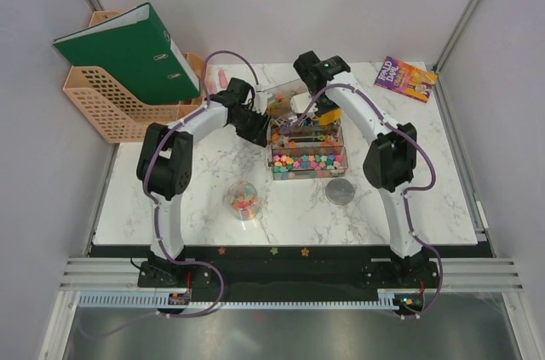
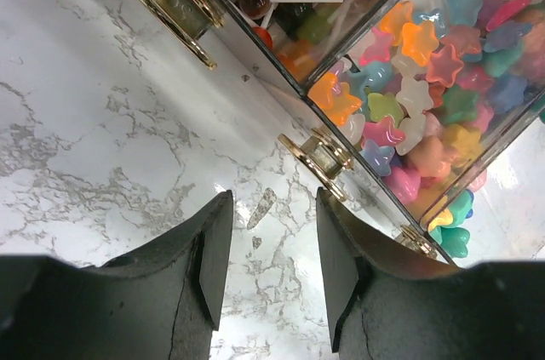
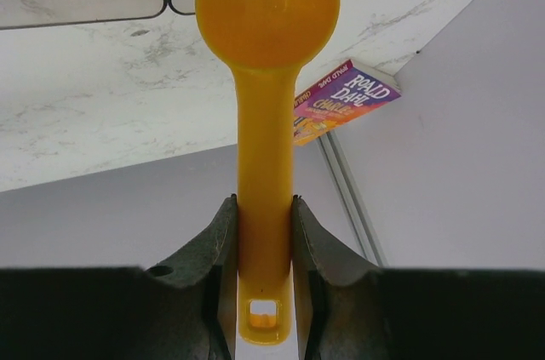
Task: Pack the candies
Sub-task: Scoop the fake candies from the storage box.
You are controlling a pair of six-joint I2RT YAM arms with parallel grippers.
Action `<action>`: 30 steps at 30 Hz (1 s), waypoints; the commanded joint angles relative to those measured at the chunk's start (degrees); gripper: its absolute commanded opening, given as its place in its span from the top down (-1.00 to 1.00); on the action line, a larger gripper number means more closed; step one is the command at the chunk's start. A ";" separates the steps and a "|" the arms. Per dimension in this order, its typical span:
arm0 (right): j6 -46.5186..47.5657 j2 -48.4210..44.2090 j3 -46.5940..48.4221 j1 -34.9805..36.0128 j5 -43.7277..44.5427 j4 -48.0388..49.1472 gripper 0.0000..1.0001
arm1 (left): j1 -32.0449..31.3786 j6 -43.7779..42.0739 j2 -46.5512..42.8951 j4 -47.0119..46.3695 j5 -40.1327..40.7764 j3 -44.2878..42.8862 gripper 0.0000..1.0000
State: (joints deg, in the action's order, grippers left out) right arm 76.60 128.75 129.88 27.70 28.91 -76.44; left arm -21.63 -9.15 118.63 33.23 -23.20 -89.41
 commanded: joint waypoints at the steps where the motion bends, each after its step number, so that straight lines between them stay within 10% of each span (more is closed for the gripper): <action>1: 0.48 2.47 0.02 0.95 1.86 -7.14 1.00 | -0.96 1.94 -4.28 -3.44 -3.69 1.42 -0.02; 30: -4.17 16.45 12.67 3.76 -5.78 -6.44 1.00 | -0.43 1.68 -5.78 -5.20 -1.85 5.64 -0.03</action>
State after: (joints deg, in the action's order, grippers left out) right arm 72.97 143.85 140.70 30.00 27.51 -75.64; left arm -21.98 -8.58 116.18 29.89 -24.29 -84.31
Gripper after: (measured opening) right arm 0.306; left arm 0.513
